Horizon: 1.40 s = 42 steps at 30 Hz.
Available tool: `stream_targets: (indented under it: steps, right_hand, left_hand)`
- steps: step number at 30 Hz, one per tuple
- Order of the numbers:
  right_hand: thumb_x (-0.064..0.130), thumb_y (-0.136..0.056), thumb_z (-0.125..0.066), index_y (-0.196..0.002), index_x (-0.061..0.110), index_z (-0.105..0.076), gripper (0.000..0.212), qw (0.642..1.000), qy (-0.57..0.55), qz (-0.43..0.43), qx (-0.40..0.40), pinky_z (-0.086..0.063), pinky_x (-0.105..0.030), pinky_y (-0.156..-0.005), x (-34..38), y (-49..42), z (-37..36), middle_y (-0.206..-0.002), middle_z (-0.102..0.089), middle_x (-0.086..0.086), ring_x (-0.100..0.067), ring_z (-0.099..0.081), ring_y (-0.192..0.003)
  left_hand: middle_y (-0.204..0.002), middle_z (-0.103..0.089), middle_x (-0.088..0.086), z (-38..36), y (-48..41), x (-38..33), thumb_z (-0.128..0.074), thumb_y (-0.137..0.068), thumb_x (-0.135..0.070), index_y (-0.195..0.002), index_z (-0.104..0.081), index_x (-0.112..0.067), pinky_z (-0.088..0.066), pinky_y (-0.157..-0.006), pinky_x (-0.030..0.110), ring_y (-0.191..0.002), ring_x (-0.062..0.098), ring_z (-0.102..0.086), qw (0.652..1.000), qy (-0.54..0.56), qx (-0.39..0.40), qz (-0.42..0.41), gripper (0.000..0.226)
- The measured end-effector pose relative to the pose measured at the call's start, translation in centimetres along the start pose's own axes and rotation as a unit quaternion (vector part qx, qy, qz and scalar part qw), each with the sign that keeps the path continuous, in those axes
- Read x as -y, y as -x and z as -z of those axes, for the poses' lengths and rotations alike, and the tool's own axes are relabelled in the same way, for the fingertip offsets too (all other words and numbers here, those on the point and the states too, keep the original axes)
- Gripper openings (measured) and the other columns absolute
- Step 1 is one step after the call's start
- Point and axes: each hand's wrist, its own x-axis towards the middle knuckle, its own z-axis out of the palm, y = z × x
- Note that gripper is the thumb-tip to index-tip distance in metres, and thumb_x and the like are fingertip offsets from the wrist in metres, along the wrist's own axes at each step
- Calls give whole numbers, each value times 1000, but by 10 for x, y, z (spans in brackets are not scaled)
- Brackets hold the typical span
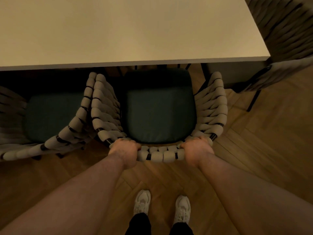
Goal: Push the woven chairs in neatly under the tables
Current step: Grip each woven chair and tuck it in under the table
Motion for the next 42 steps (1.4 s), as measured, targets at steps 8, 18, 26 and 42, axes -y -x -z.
stream_targets:
  steps: [8,18,26,42]
  right_hand:
    - [27,-98,-68,-160,33,-45,66,979,-198,-29,20,-32,-45,-128,-18,55,10,-167,-43,5,-21,-39,-154]
    - [33,-98,-71,-154,23,-57,58,849,-446,-275,-65,-52,-33,-107,-112,153,33,-152,-61,-4,-23,-61,-133]
    - [33,-98,-69,-154,23,-56,59,816,-457,-343,-87,-51,-29,-100,-248,213,5,-149,-64,-4,-23,-65,-128]
    - [38,-98,-60,-162,32,-42,66,931,-262,-239,-83,-37,-46,-121,-575,230,39,-161,-51,4,-22,-49,-145]
  left_hand:
    - [-139,-62,-6,22,31,-5,-64,-95,-48,-151,-52,-36,-43,-111,38,-132,20,-54,993,105,54,7,59]
    - [-151,-58,-3,101,45,-88,-74,-98,-39,-153,-53,-30,-48,-111,34,-134,18,-56,940,337,-43,-39,60]
    - [-146,-59,-4,170,10,-232,-73,-98,-33,-157,-45,-34,-54,-103,35,-121,12,-60,951,290,3,-103,65]
    - [-157,-51,-3,300,-112,-512,-76,-96,-37,-160,-42,-35,-53,-100,28,-134,17,-57,957,272,-78,-72,73]
